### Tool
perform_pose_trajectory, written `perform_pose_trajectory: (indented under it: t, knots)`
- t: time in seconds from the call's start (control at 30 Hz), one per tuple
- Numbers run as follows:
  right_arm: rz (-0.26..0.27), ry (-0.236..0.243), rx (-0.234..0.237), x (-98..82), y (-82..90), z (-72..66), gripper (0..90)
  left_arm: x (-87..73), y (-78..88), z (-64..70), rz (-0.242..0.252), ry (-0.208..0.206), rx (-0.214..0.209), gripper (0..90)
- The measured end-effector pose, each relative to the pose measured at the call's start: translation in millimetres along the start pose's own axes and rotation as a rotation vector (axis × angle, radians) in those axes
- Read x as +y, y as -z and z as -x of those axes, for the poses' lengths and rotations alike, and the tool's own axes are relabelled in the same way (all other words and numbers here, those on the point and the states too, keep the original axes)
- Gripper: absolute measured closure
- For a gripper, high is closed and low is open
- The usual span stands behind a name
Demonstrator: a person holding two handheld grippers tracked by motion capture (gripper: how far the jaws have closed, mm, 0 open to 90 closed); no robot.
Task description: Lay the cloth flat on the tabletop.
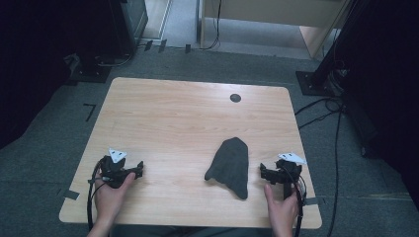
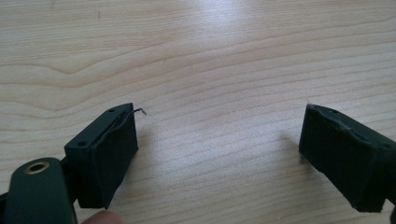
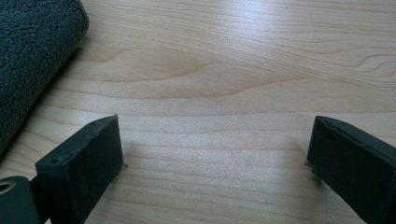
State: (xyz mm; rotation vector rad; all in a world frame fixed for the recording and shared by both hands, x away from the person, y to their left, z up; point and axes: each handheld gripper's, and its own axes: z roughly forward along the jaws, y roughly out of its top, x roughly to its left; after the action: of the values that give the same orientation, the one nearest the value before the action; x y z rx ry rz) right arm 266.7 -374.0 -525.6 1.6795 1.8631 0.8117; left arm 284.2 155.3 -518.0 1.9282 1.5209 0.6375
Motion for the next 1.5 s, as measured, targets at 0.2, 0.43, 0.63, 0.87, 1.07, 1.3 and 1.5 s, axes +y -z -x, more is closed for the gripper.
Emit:
perform_pose_trajectory:
  t: [0.2, 0.43, 0.63, 0.87, 1.07, 1.3, 1.5]
  knots:
    - [-0.01, 0.076, 0.081, 2.7, -3.2, 4.0, 0.0, 0.1, -0.1, 0.3, 0.0, 0.002, 0.002, 11.4]
    - [-0.008, 0.078, 0.085, 2.3, -2.6, 2.9, 1.1, -1.4, 1.3, 0.7, 0.001, -0.002, -0.001, 11.6]
    - [0.047, -0.03, -0.03, 5.7, -3.3, 11.3, 24.2, 2.8, -2.7, 0.9, 0.004, 0.044, 0.042, 12.1]
    - [0.012, -0.032, -0.026, 7.6, -0.9, 3.5, 22.8, 2.8, -2.6, 6.1, 0.0, 0.023, 0.025, 12.2]
    - [0.061, -0.047, 0.004, 13.2, 17.3, -5.2, 25.8, 2.2, -2.1, 9.0, 0.001, 0.021, 0.026, 12.1]
    - [0.117, 0.041, 0.084, 26.2, 42.6, -39.6, 24.8, 2.3, -1.9, 12.2, 0.008, 0.01, 0.033, 12.1]
    - [0.153, 0.093, 0.175, 33.3, 56.2, -76.3, 24.3, 5.3, 2.3, 21.4, 0.004, -0.03, 0.001, 13.4]
